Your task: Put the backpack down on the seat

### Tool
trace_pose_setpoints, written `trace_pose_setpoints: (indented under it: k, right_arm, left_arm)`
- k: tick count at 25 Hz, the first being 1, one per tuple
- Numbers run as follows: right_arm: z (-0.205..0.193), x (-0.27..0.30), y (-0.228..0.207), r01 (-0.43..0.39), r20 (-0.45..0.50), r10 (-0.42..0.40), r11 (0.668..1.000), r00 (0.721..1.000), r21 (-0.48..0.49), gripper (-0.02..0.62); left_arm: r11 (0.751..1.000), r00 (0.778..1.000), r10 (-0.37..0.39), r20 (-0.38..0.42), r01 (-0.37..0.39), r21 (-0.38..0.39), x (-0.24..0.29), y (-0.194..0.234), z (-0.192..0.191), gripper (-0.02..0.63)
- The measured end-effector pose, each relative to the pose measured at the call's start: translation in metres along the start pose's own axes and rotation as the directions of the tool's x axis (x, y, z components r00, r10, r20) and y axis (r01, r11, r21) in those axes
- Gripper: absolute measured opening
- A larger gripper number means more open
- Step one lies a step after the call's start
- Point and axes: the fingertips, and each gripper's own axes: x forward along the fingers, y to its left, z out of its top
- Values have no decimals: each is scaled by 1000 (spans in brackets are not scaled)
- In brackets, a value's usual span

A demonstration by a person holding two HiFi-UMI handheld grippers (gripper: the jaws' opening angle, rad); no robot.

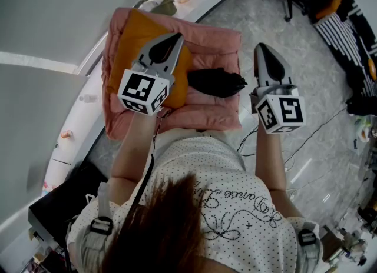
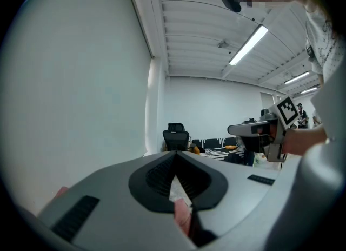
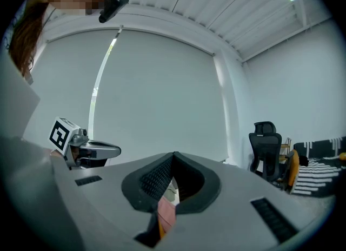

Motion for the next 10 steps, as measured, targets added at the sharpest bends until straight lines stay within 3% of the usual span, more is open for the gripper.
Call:
trace_pose_setpoints:
  k: [10]
  right_arm:
    - [1,2,0,2,-2,-2,1000,1000,-7,9]
  left_arm:
    - [1000,1000,4,-2,-4,-3,0,3,-1,3]
